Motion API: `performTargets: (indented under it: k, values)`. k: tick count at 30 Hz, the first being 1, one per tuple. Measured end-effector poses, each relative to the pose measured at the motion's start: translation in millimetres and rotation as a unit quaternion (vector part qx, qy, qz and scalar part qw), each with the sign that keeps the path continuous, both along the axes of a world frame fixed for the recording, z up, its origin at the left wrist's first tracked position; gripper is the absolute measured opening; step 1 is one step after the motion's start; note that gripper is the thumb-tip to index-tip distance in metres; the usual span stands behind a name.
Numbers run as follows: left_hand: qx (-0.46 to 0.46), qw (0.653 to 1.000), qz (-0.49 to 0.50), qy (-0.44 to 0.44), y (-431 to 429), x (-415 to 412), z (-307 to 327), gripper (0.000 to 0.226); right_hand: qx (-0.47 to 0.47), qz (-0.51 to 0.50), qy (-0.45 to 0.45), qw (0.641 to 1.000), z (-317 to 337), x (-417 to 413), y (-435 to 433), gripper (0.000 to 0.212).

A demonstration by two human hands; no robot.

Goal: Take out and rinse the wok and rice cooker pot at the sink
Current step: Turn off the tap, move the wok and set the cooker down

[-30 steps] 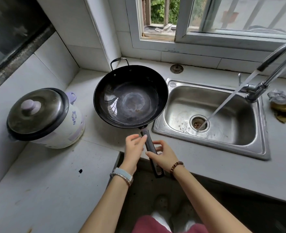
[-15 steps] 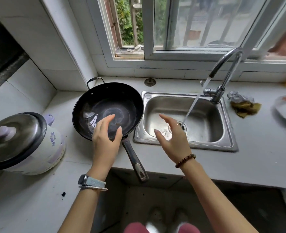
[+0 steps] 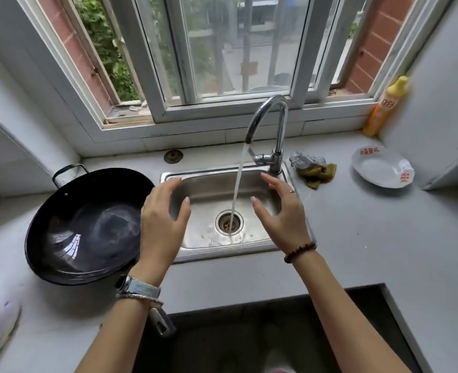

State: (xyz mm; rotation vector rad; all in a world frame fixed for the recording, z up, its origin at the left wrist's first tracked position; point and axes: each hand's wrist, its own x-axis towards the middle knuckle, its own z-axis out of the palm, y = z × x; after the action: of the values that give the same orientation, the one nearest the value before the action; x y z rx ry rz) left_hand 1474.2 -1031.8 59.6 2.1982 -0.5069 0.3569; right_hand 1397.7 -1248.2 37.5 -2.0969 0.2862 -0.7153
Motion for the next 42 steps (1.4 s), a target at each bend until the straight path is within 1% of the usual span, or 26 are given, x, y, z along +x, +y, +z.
performTargets:
  k: [6,10,13,16,19,21,24,28,33,38,40,42]
  values:
    - [0.007,1.0,0.019,0.008,-54.1,16.4,-7.2,0.035,-0.054,0.019,0.001,0.998,-17.1,28.3,-69.9,0.037]
    - [0.027,0.998,0.049,0.014,-81.0,31.3,-16.2,0.032,-0.092,0.045,0.051,0.993,-40.0,64.0,-109.4,0.04]
    - [0.036,0.997,0.071,0.024,-92.9,39.5,-20.4,0.032,-0.139,0.07,0.098,0.983,-56.6,91.9,-127.8,0.046]
    - [0.053,0.994,0.09,0.021,-102.7,48.1,-25.1,0.033,-0.22,0.114,0.125,0.961,-72.2,125.9,-141.7,0.054]
    - [0.063,0.991,0.112,0.029,-105.9,56.8,-31.0,0.036,-0.318,0.152,0.147,0.924,-87.8,161.6,-150.8,0.062]
    - [0.064,0.989,0.131,0.033,-108.6,60.8,-33.1,0.036,-0.361,0.166,0.162,0.903,-95.1,183.0,-153.6,0.066]
    - [0.071,0.986,0.145,0.034,-112.0,64.6,-35.8,0.035,-0.395,0.178,0.183,0.883,-102.5,209.9,-155.4,0.068]
    - [0.07,0.984,0.158,0.049,-115.4,66.2,-39.1,0.037,-0.43,0.195,0.217,0.854,-108.4,234.3,-160.2,0.065]
    - [0.069,0.982,0.164,0.057,-117.2,65.0,-45.0,0.035,-0.488,0.205,0.225,0.818,-103.5,247.3,-162.6,0.06]
    - [0.069,0.981,0.169,0.066,-117.7,63.7,-47.1,0.037,-0.541,0.193,0.193,0.795,-97.4,252.7,-164.9,0.044]
    - [0.066,0.981,0.17,0.065,-117.5,63.1,-46.1,0.038,-0.565,0.202,0.192,0.777,-94.2,255.0,-163.7,0.045]
    - [0.063,0.981,0.172,0.065,-116.4,62.0,-44.5,0.038,-0.584,0.203,0.211,0.757,-90.4,254.7,-161.2,0.047]
